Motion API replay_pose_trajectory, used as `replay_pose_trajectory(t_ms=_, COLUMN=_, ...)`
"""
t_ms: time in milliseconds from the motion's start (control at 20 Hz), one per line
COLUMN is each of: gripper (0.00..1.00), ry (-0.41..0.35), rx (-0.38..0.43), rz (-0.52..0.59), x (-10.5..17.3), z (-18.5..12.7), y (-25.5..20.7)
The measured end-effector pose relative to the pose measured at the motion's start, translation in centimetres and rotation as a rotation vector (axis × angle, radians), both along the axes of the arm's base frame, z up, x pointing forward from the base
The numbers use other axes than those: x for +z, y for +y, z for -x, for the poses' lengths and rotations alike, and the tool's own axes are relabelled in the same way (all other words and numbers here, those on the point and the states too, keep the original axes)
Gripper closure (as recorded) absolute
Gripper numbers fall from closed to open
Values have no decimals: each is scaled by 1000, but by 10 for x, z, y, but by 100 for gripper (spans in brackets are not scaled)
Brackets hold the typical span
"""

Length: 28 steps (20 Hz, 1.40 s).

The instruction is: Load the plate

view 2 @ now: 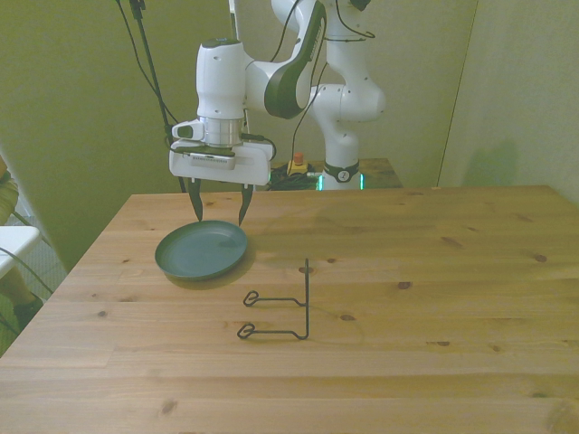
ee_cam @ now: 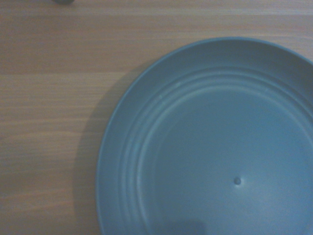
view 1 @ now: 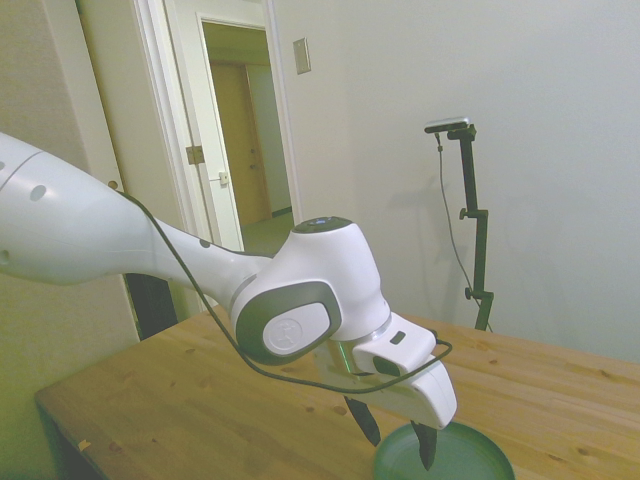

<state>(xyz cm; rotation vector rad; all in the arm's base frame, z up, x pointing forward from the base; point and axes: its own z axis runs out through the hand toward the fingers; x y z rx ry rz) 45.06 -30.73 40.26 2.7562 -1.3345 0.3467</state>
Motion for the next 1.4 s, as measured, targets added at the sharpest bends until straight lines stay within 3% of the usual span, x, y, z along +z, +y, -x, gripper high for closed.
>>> replay_pose_trajectory(t_ms=950, gripper=0, ry=8, rx=42, rz=-3, x=-39, z=-15, y=25)
replay_pose_trajectory(t_ms=1350, gripper=0, ry=32, rx=86, rz=150, x=-50, z=-29, y=39)
replay_pose_trajectory(t_ms=1400, gripper=100, ry=36, rx=89, rz=162, x=-51, z=-31, y=41)
